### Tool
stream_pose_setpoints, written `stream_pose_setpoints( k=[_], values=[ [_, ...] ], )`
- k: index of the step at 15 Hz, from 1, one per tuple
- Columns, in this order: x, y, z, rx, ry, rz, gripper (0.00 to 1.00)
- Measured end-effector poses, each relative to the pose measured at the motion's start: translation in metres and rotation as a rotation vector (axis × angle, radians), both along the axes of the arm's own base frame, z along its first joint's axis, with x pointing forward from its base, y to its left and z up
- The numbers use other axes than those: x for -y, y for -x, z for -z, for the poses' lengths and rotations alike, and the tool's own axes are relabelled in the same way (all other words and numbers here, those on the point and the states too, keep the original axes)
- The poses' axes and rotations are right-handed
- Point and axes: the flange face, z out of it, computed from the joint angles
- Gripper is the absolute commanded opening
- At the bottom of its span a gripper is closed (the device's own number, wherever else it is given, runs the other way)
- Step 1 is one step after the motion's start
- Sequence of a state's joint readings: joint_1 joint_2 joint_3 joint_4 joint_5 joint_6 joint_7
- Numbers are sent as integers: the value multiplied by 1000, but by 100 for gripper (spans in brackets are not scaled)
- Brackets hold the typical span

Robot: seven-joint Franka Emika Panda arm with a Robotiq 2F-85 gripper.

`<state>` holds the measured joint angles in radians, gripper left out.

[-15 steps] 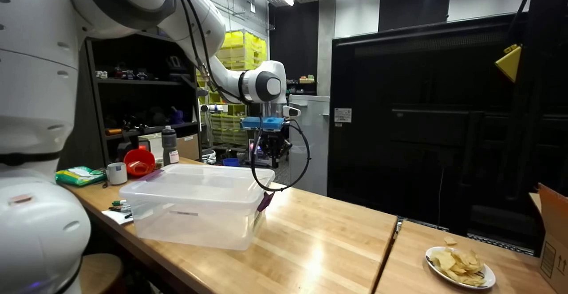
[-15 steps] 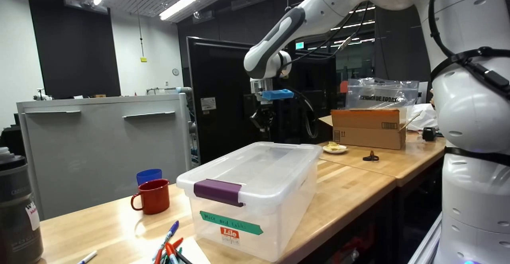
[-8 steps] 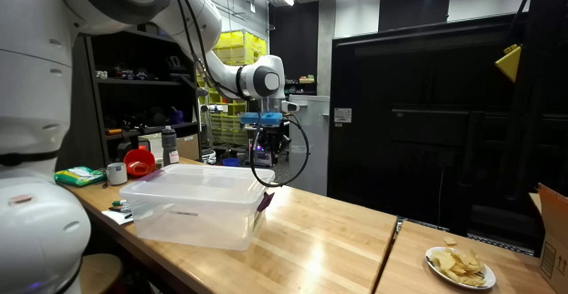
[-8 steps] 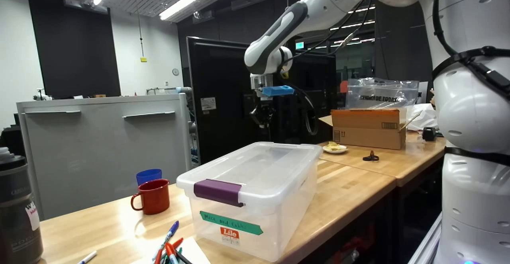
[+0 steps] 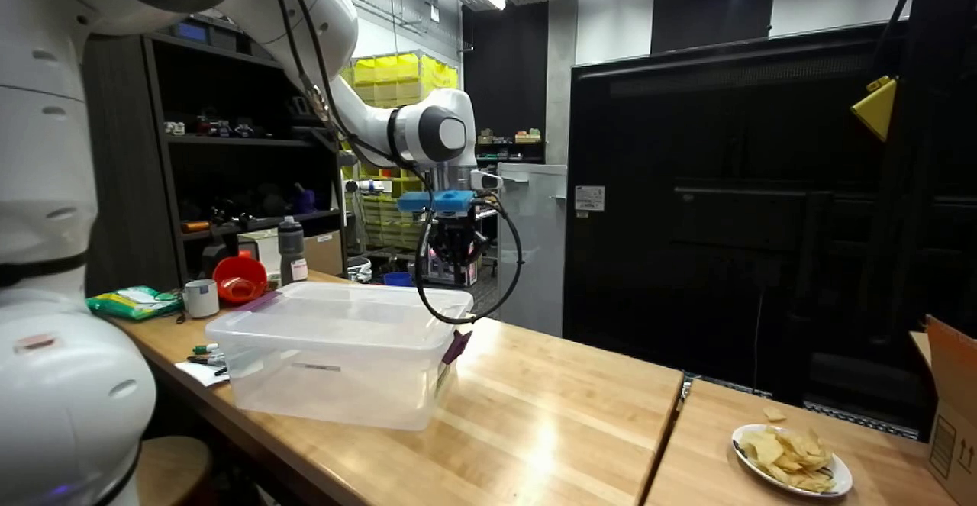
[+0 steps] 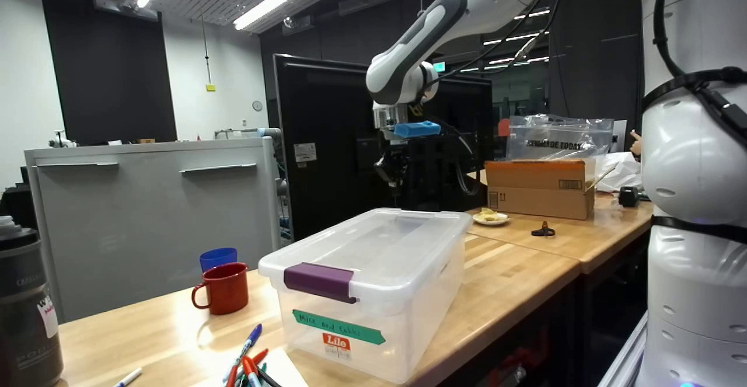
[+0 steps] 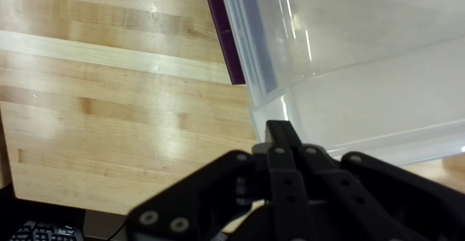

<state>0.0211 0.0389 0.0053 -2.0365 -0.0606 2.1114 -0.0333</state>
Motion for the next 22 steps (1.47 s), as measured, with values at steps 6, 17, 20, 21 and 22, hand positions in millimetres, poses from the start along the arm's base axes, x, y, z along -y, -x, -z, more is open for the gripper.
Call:
stream_pose_setpoints(
  k=[6,17,20,21,22],
  values=[
    [-21,19,22,-51,36,-67,0],
    [-58,27,28,-64,49,-148,0],
    [-54,26,32,-73,61,-138,0],
    [-52,25,33,-77,63,-135,0],
    [-51,25,35,-80,64,-133,0]
  ],
)
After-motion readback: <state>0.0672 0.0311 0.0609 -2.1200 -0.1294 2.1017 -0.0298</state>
